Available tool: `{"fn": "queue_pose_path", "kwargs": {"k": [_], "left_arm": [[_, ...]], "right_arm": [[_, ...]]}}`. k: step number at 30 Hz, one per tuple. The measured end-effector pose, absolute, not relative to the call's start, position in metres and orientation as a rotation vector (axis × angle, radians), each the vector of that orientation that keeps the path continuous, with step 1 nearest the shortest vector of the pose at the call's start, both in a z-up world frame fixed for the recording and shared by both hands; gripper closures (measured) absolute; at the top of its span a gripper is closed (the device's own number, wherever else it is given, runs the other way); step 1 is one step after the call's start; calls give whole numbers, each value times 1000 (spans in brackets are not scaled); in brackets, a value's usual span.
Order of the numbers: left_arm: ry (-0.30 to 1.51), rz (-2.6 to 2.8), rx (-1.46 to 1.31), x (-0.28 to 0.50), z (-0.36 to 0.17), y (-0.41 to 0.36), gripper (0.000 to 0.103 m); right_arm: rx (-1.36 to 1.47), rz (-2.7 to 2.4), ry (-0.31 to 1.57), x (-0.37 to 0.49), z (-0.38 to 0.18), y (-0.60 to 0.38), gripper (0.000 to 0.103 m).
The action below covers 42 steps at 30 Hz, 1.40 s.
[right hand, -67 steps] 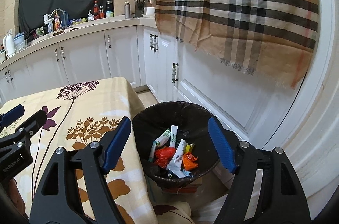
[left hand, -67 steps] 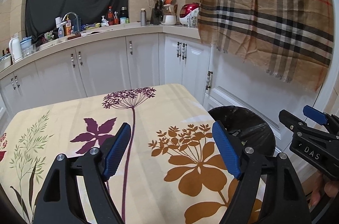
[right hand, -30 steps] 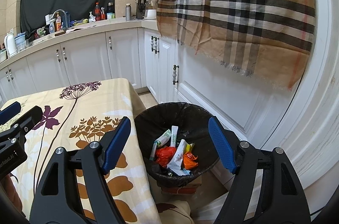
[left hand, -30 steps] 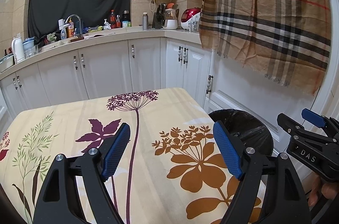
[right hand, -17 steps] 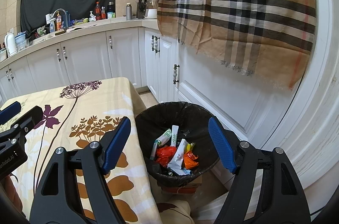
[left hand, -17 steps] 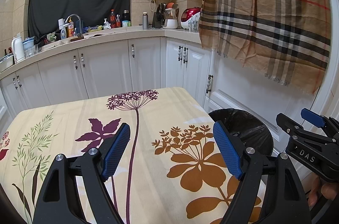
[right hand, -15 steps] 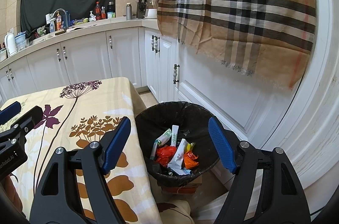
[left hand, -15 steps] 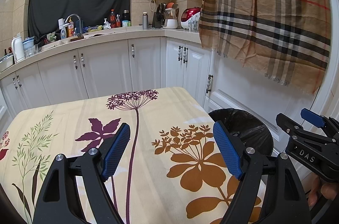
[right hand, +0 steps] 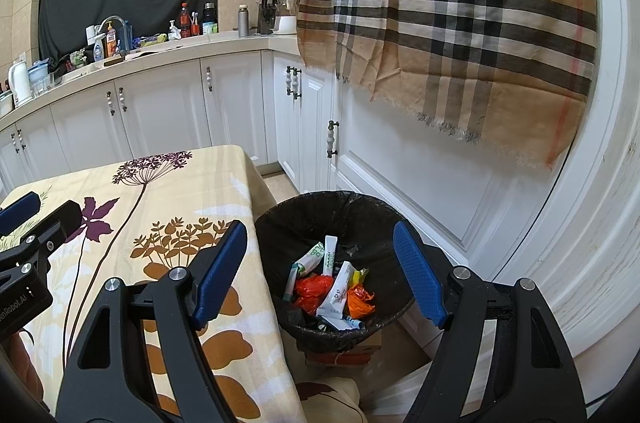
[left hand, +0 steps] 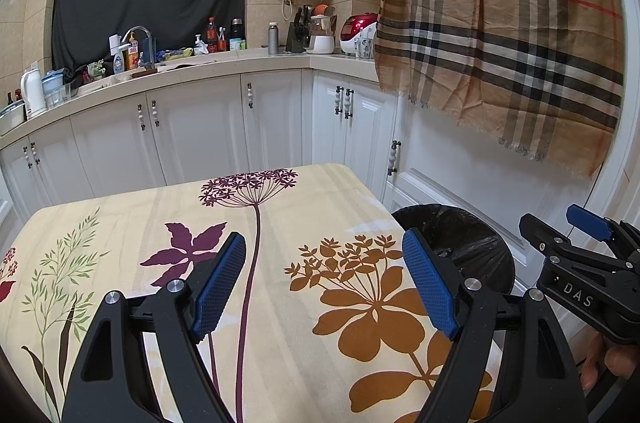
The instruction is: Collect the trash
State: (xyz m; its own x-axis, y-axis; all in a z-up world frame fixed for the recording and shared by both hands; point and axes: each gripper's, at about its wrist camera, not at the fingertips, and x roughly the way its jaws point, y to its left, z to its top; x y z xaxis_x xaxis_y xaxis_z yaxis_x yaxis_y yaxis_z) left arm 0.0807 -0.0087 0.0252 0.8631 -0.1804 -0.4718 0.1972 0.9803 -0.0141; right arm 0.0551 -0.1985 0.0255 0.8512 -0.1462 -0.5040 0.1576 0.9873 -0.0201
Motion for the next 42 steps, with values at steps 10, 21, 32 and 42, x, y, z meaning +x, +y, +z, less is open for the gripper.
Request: {"fn": "queue_pose_path", "kwargs": {"k": [10, 21, 32, 42], "left_arm": [[491, -196, 35, 80, 25, -9, 25], [491, -187, 34, 79, 22, -9, 25], [503, -187, 43, 79, 21, -8, 23], [519, -185, 23, 83, 20, -5, 18]], "right_arm": [[21, -159, 530, 56, 26, -198, 29], [22, -160, 529, 55, 26, -198, 29], [21, -159, 530, 56, 26, -198, 29], [17, -155, 534, 55, 24, -195, 29]]}}
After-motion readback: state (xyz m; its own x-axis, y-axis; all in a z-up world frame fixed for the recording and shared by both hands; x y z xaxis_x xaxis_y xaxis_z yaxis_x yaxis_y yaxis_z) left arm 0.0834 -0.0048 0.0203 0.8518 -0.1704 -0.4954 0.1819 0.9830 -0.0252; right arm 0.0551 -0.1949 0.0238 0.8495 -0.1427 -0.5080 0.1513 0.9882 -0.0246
